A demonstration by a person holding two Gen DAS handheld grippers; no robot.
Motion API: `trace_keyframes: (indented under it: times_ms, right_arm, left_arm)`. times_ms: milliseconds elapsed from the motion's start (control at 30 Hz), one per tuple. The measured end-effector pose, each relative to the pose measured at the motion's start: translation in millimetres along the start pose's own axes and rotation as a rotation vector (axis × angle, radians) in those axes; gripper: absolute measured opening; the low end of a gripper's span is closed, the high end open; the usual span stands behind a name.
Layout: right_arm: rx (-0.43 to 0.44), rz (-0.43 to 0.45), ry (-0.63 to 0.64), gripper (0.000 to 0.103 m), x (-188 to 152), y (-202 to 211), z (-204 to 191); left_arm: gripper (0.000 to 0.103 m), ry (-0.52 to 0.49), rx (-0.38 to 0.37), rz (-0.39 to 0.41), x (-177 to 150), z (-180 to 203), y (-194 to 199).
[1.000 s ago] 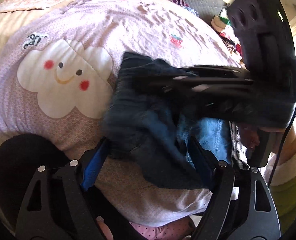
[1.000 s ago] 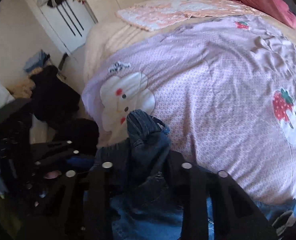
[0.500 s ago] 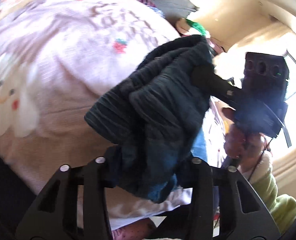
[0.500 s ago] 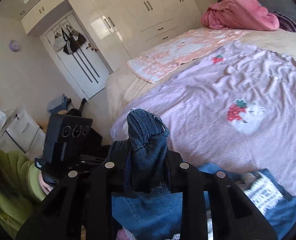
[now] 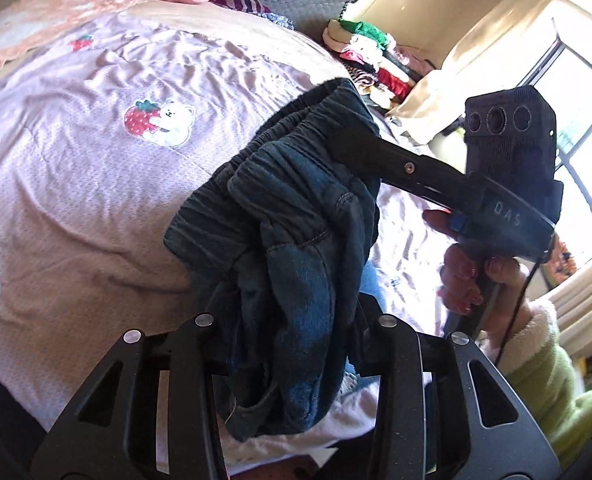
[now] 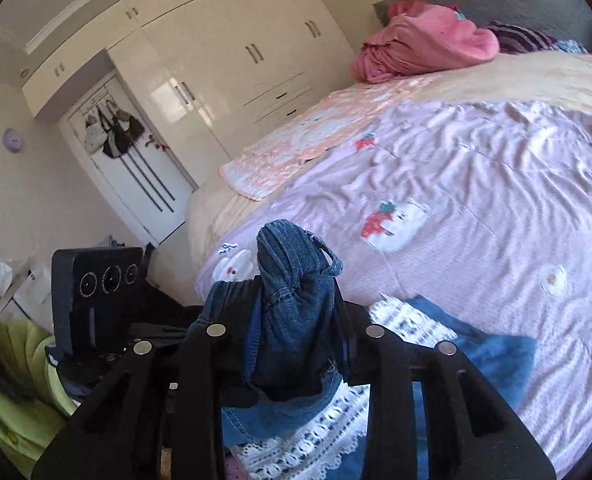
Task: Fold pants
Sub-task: 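Grasp the folded pants with both grippers and fold them in half again, then lower the folded denim bundle onto the bed and open both grippers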
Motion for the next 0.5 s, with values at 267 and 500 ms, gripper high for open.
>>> trace_keyframes:
  times_ms: [267,500]
  right_arm:
    - [-0.052,0.058,-0.183,0.062,-24,36,33]
    - [-0.089,0.042,-0.277,0.077,-43,57,44]
  left_arm:
    - [0.03,-0.075,0.102,0.023,-12,6,-20]
    - [0.051,-0.237,0.04,0.011,-26,45,-30]
Point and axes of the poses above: each gripper's, at about its wrist camera, not at the fingertips, and y roughly against the way its jaws point, z to its right, x to its top, the point moved 5 cm from there along -y, roughly the way its jaws point, and after that the axes turned 4 degrees about z, right-handed, at the moved point
